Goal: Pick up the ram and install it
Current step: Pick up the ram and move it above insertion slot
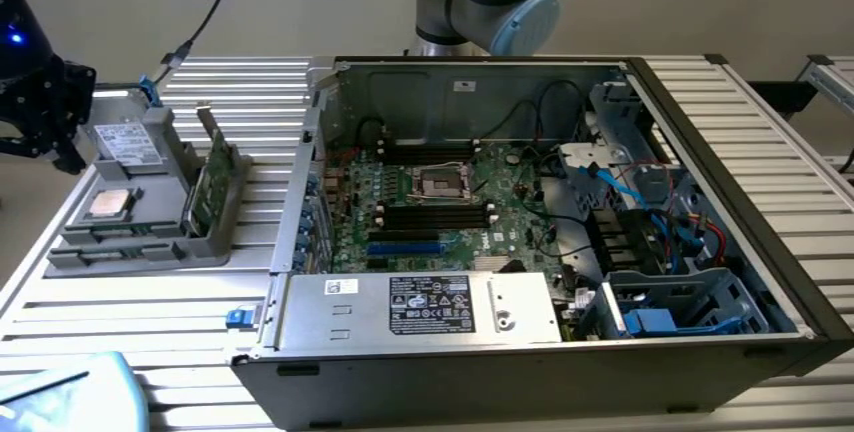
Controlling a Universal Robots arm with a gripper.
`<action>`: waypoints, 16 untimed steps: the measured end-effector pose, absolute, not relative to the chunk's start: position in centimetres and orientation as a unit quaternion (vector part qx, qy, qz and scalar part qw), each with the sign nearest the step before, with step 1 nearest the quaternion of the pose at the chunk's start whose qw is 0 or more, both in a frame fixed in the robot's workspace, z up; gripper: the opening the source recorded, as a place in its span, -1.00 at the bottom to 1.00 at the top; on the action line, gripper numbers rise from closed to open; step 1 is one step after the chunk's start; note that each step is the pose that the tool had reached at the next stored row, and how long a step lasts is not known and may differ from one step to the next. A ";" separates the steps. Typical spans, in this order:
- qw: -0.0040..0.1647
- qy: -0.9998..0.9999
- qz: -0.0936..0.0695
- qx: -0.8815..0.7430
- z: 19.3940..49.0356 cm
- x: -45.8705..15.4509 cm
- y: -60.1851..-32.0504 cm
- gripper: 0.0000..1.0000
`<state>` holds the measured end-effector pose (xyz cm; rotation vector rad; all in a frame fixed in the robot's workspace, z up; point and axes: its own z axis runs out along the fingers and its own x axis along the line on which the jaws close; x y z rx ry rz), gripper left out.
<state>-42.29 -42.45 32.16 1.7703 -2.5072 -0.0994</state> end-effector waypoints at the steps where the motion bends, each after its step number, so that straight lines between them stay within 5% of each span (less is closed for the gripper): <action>1: 0.035 -0.811 -0.033 0.583 32.1 -42.3 -42.4 -0.79; 16: 0.029 -0.723 -0.041 0.689 30.8 -42.3 -42.4 -0.79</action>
